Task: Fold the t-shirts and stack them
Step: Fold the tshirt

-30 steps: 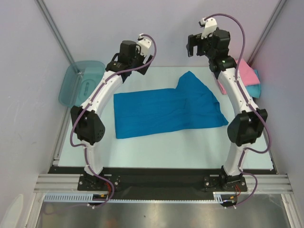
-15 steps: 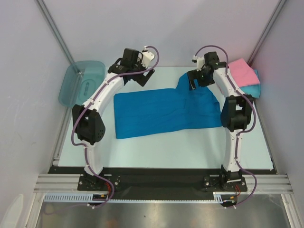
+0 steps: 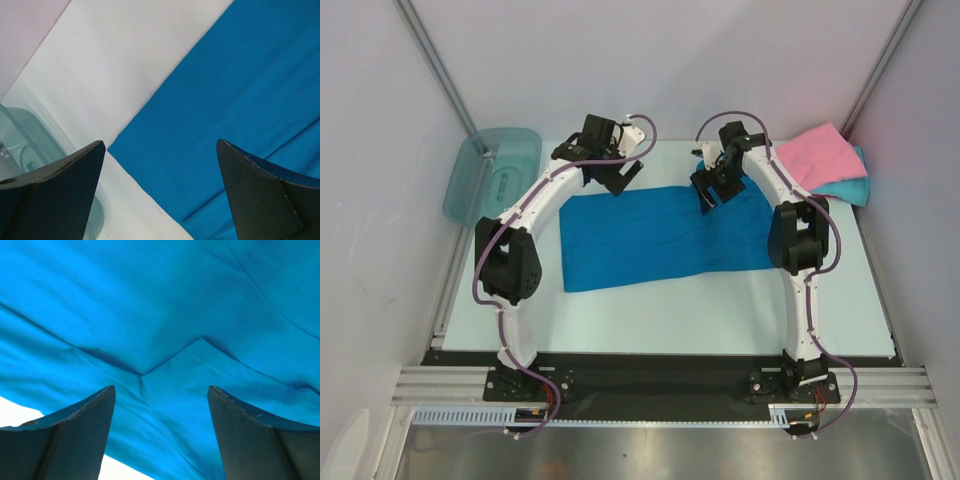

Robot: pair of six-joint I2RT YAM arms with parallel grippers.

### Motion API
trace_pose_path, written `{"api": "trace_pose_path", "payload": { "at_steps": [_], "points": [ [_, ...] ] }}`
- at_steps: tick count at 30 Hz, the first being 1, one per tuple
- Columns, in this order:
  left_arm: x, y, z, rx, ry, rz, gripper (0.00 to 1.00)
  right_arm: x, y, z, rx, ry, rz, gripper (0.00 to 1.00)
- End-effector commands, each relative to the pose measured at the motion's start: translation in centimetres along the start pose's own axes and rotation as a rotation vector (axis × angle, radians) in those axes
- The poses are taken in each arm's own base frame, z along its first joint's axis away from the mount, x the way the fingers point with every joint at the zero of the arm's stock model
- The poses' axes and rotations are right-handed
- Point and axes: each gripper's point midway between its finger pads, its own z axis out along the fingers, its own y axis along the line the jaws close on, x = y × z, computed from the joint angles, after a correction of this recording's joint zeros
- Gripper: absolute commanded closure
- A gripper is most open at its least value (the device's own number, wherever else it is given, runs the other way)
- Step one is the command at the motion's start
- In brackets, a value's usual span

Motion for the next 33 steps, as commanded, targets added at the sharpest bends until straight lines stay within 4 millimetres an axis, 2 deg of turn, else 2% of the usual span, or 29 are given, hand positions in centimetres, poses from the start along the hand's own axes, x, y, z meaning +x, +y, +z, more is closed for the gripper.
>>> {"api": "trace_pose_path", "payload": {
  "at_steps": [1,5,9,17,20,23,25,33],
  "points": [
    [-2.2,0.9,-2.3,-0.028,-0.075,0.011,0.0,0.0,-1.1,0.1,0.024,-0.001,0.004,0.21],
    [-2.4,0.7,-2.2,-0.021,-0.08,0.008,0.0,-0.4,-1.8,1.0,0.042,-0.004,-0.009,0.26],
    [-2.6,0.2,-2.3,-0.01,-0.088,0.013,0.0,-0.7,-2.3,1.8,0.051,-0.004,-0.02,0.36],
    [-3.0,-0.6,-2.3,-0.002,-0.09,0.036,0.0,-1.6,-3.2,2.8,0.085,-0.015,-0.033,0.39],
    [-3.0,-0.7,-2.0,-0.002,-0.089,0.038,0.0,-1.9,-3.5,3.2,0.093,-0.019,-0.036,0.47],
    [-3.1,-1.0,-2.0,0.003,-0.089,0.042,0.0,-1.6,-3.8,3.8,0.095,-0.007,-0.033,0.47],
    [-3.2,-1.2,-2.0,0.006,-0.089,0.05,0.0,-1.6,-3.9,4.0,0.104,-0.007,-0.034,0.53],
    [-3.7,-1.3,-2.2,-0.002,-0.098,0.065,0.0,-1.5,-4.0,4.7,0.103,0.001,-0.033,0.56]
  ]
}}
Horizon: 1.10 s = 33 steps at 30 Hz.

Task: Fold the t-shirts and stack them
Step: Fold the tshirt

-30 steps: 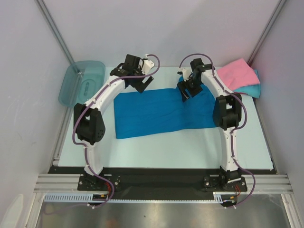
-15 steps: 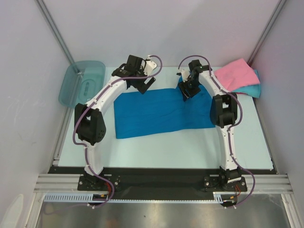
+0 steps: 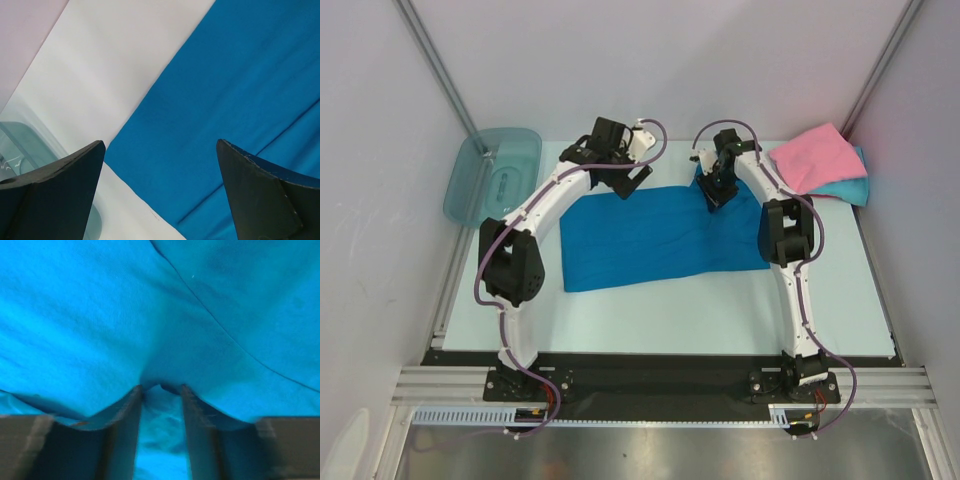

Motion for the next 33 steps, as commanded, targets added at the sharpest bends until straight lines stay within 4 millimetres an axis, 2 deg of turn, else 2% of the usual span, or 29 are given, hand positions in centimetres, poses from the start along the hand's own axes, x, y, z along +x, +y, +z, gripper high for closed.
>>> {"api": "trace_pose_path", "payload": {
  "at_steps": [1,3,6,10,13,16,17,19,20,25,28,33],
  "points": [
    [-2.6,1.0,-2.1,-0.036,-0.082,0.021,0.0,-1.6,-0.4,-0.8,0.026,-0.044,-0.017,0.62],
    [-2.8,1.0,-2.2,-0.041,-0.083,0.028,0.0,-1.5,-0.5,-0.7,0.029,-0.042,-0.012,0.77],
    [-2.8,0.7,-2.1,-0.039,-0.081,0.033,0.0,-1.9,-0.3,-0.8,0.039,-0.046,-0.019,0.91],
    [-2.8,0.2,-2.0,-0.032,-0.079,0.043,0.0,-3.1,-0.2,-2.2,0.059,-0.082,-0.033,0.92],
    [-3.0,-0.1,-1.9,-0.032,-0.08,0.052,0.0,-3.7,0.1,-3.3,0.071,-0.102,-0.05,0.86],
    [-3.3,-0.1,-1.9,-0.033,-0.086,0.055,0.0,-3.7,0.3,-3.9,0.071,-0.103,-0.059,0.86],
    [-3.3,-0.1,-1.9,-0.033,-0.086,0.055,0.0,-3.8,0.4,-4.3,0.076,-0.107,-0.063,0.85],
    [-3.6,-0.1,-2.0,-0.036,-0.092,0.056,0.0,-3.6,0.2,-4.6,0.085,-0.103,-0.062,0.77],
    [-3.7,-0.1,-2.0,-0.037,-0.093,0.056,0.0,-3.5,0.2,-4.6,0.087,-0.098,-0.066,0.76],
    [-4.0,-0.4,-2.0,-0.033,-0.098,0.061,0.0,-3.3,0.0,-5.4,0.109,-0.094,-0.073,0.81],
    [-4.3,-0.6,-2.0,-0.038,-0.102,0.068,0.0,-3.5,-0.1,-5.6,0.114,-0.1,-0.074,1.0],
    [-4.8,-1.0,-2.1,-0.039,-0.112,0.075,0.0,-3.8,0.4,-5.6,0.108,-0.105,-0.088,1.0]
  ]
}}
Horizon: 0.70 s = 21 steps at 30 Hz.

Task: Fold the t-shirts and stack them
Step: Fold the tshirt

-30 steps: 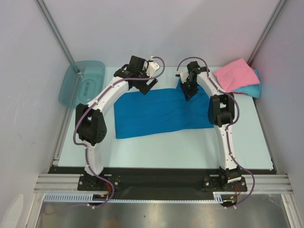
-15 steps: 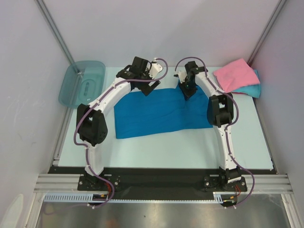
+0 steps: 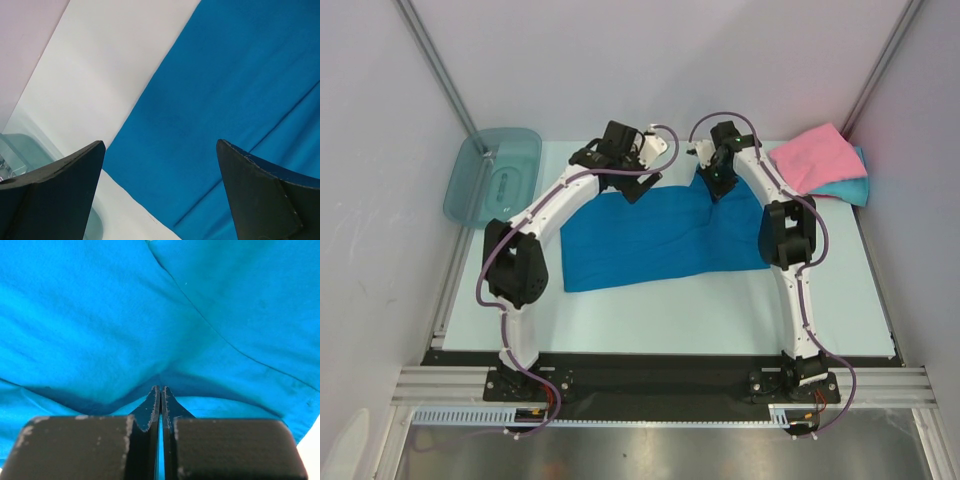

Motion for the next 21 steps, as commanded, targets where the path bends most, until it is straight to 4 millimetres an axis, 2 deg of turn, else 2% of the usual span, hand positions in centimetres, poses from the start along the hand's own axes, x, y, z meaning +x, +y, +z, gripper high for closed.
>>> {"api": "trace_pose_path", "payload": {
  "at_steps": [1,8,13,15,16,17,18,21],
  "points": [
    [-3.6,1.1,-1.9,-0.051,-0.101,0.02,0.0,-2.3,0.1,-3.0,0.035,-0.075,-0.038,1.0],
    [-4.0,1.1,-1.8,-0.057,-0.105,0.029,0.0,-2.6,1.5,-3.0,-0.004,-0.078,-0.06,1.0],
    [-4.5,1.4,-1.9,-0.07,-0.114,0.035,0.0,-2.3,2.4,-2.3,-0.02,-0.057,-0.074,1.0],
    [-4.5,1.4,-2.0,-0.072,-0.115,0.035,0.0,-2.0,2.4,-1.9,-0.017,-0.042,-0.082,0.86],
    [-4.3,1.4,-1.9,-0.074,-0.109,0.035,0.0,-1.9,2.5,-1.9,-0.017,-0.04,-0.088,0.74],
    [-4.4,1.5,-2.0,-0.076,-0.109,0.036,0.0,-1.7,2.5,-1.7,-0.018,-0.031,-0.091,0.41],
    [-4.2,1.5,-2.0,-0.077,-0.105,0.037,0.0,-1.6,2.4,-1.8,-0.008,-0.028,-0.094,0.29],
    [-3.9,1.7,-2.1,-0.098,-0.09,0.046,0.0,-1.8,1.7,-2.2,0.025,-0.032,-0.099,0.1]
  ]
}}
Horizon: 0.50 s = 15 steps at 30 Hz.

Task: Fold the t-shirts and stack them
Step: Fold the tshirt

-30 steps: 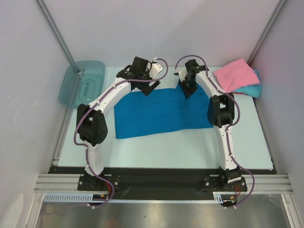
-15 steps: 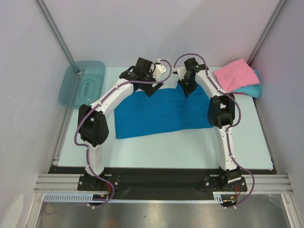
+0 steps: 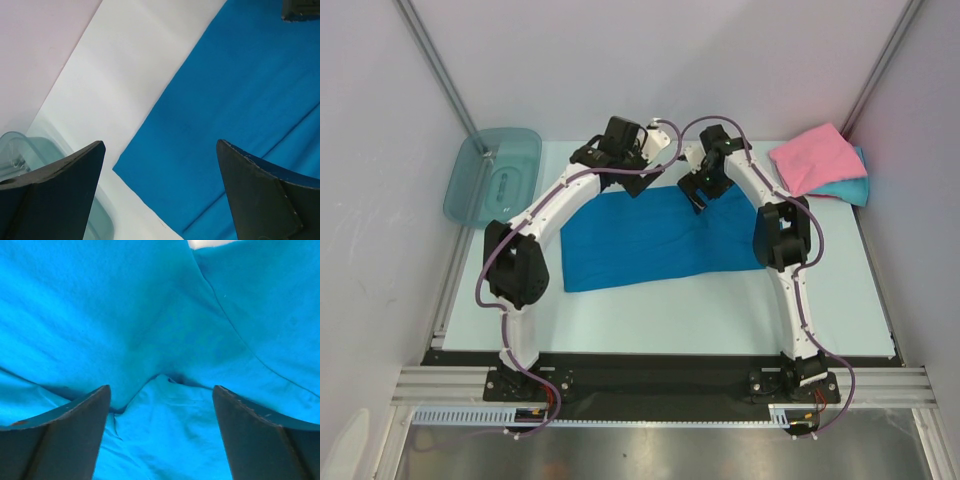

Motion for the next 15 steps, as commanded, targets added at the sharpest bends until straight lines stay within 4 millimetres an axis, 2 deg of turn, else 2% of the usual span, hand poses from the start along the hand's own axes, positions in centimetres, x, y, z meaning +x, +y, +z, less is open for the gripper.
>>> {"api": "trace_pose_path", "payload": {
  "at_steps": [1,5,6,7,8,9,11,12,13,15],
  "points": [
    [-1.6,1.5,-1.2,-0.069,-0.04,0.024,0.0,-1.6,-0.8,-3.3,0.063,-0.055,-0.021,0.07],
    [-0.8,1.2,-1.7,-0.066,-0.034,0.07,0.0,-2.5,-3.3,-5.0,0.161,-0.099,0.003,0.05],
    [0.6,0.5,-1.4,-0.05,-0.008,0.104,0.0,-2.1,-3.8,-4.9,0.18,-0.09,0.004,0.05],
    [0.7,0.5,-1.4,-0.057,-0.022,0.123,0.0,-1.8,-4.4,-4.9,0.203,-0.084,0.011,0.05],
    [0.9,0.5,-2.1,-0.057,-0.033,0.142,0.0,-1.1,-6.3,-4.9,0.268,-0.069,0.034,0.06],
    [3.2,-0.7,-1.3,-0.023,0.011,0.206,0.0,-0.5,-7.1,-4.6,0.288,-0.056,0.047,0.06],
    [4.4,-0.9,-1.7,-0.032,0.014,0.267,0.0,0.5,-9.2,-4.0,0.339,-0.039,0.085,0.06],
    [7.0,-1.8,-0.9,-0.015,0.057,0.317,0.0,1.3,-10.5,-4.0,0.352,-0.033,0.108,0.07],
    [7.0,-1.5,-0.7,-0.042,0.035,0.33,0.0,0.9,-11.5,-4.4,0.369,-0.054,0.127,0.07],
    [9.3,-1.3,0.1,-0.059,0.077,0.328,0.0,1.2,-12.7,-3.9,0.387,-0.052,0.147,0.08]
  ]
}}
